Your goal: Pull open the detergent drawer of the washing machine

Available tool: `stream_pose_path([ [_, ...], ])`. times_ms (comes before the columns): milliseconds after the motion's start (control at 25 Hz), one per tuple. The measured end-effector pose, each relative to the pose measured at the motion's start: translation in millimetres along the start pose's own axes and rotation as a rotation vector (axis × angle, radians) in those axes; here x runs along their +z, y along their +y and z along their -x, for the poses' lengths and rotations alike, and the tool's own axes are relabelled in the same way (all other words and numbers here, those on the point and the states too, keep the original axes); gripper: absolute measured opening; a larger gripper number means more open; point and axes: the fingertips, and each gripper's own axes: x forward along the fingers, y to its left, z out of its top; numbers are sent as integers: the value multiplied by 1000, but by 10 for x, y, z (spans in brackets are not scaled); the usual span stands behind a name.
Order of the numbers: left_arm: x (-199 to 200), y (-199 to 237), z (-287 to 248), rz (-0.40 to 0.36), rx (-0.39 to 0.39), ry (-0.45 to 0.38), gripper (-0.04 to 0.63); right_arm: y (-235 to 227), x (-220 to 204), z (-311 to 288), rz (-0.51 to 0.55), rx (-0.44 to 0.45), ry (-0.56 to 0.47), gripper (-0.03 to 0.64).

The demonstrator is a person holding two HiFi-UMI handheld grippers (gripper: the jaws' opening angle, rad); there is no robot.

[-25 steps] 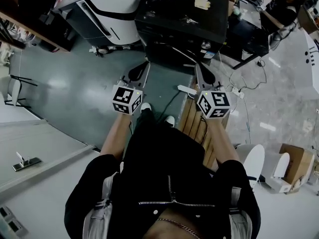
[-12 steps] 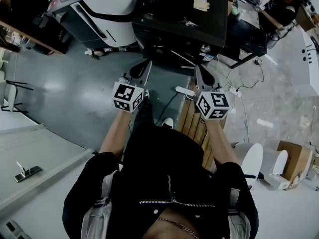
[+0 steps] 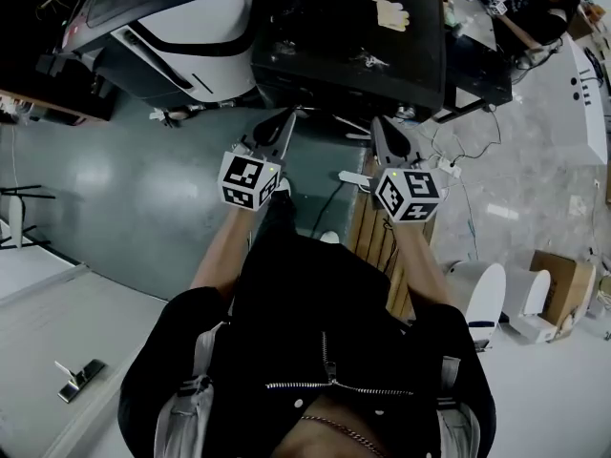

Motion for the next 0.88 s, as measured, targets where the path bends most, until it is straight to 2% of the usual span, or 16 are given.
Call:
stream_pose_path([
  [160,9,440,-205,17,-49,15,21,76,78,-479,-10,-32,15,6],
  [360,9,761,-428,30,-108,23,21,143,126,-869,-20,-64,33,6],
  [680,-74,786,-672,53,-125,36,21,69,174,-1023,-14,-65,32,6],
  [760,-80,738,-695,87,-142,23,21,43,153,-1025,-16,-54,41,6],
  [880,-114,680,-732,209,-194,-19,21,6,141,-1039,-27,-30,44,6],
])
